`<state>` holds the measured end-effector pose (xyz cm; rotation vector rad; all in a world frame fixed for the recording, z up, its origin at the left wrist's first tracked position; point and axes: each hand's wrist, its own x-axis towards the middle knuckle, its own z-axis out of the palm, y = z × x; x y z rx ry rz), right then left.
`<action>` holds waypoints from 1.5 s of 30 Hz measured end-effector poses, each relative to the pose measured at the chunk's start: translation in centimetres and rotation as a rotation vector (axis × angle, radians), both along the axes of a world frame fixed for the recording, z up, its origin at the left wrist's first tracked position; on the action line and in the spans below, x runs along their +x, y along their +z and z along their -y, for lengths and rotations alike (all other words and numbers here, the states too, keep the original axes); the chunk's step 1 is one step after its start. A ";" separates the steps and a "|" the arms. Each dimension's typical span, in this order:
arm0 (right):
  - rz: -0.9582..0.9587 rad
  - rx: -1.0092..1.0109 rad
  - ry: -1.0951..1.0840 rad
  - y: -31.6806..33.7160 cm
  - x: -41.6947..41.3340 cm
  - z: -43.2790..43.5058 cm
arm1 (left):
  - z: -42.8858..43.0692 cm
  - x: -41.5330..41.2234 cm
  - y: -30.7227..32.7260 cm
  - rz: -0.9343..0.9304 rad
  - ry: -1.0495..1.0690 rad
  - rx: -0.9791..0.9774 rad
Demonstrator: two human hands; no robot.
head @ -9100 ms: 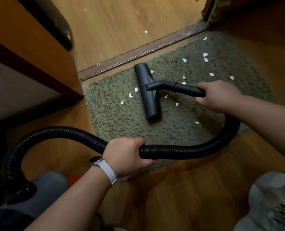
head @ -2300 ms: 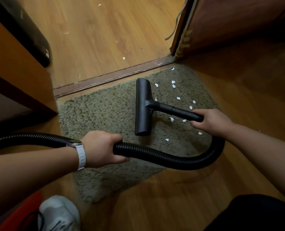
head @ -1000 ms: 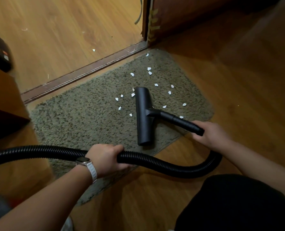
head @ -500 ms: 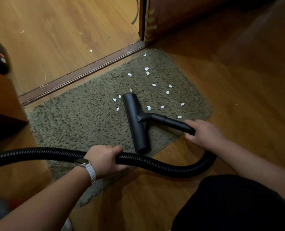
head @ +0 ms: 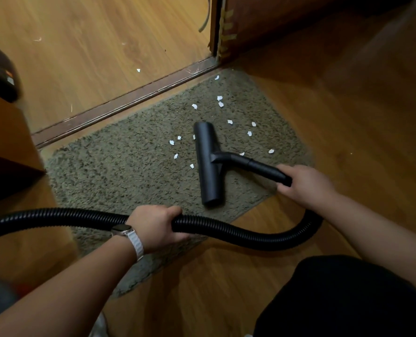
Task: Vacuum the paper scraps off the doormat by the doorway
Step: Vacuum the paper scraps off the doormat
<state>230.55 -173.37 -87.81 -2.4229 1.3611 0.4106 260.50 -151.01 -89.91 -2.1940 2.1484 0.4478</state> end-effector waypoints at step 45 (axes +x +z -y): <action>-0.040 -0.152 0.135 0.6 6.7 1.4 | -1.2 2.3 -1.6 0.001 -0.019 -0.171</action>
